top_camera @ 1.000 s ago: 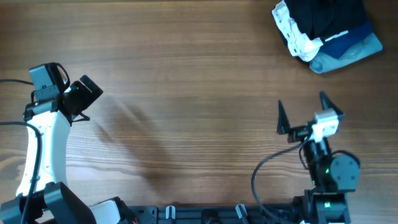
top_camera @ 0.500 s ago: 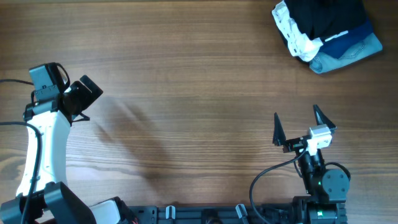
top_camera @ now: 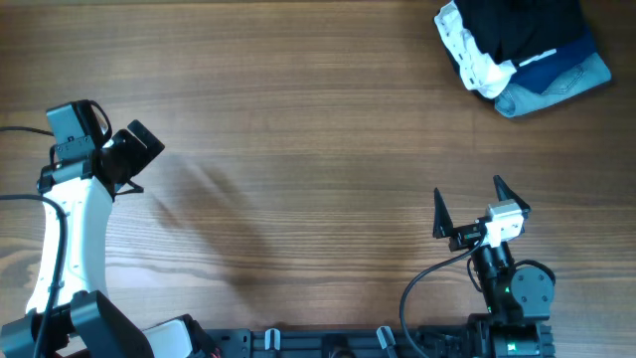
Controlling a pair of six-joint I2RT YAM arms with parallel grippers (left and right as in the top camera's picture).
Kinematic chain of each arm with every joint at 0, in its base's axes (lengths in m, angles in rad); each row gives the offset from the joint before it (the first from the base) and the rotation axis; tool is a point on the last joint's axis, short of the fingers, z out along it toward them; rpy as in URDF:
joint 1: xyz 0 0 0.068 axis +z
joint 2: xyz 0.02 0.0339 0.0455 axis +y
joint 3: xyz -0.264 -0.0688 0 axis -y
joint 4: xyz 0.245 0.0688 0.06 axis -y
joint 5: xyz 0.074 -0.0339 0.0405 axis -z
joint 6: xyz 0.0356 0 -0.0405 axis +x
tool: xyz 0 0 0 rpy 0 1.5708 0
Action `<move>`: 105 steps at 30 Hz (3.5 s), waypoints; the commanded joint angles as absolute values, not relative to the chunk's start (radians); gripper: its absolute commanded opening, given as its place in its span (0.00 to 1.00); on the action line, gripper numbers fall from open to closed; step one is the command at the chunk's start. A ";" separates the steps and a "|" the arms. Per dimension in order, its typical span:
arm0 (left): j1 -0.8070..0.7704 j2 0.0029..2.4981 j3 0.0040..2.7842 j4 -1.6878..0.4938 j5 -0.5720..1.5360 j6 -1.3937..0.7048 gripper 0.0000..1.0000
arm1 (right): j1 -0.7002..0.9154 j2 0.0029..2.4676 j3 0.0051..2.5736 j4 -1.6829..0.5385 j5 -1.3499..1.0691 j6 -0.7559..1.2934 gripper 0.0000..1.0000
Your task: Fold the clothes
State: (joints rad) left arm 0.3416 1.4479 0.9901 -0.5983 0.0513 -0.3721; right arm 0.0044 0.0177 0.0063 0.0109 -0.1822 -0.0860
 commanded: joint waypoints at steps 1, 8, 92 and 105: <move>0.344 1.454 0.995 -0.595 0.056 -0.378 1.00 | 0.009 0.013 0.005 0.014 -0.180 -0.072 1.00; 0.344 1.454 0.995 -0.595 0.056 -0.378 1.00 | 0.009 0.014 0.005 0.014 -0.180 -0.072 1.00; 0.231 0.007 0.006 -0.066 0.119 -0.299 1.00 | 0.009 0.014 0.005 0.014 -0.180 -0.072 1.00; 0.231 0.007 0.006 -0.066 0.119 -0.299 1.00 | 0.009 0.014 0.005 0.014 -0.180 -0.072 1.00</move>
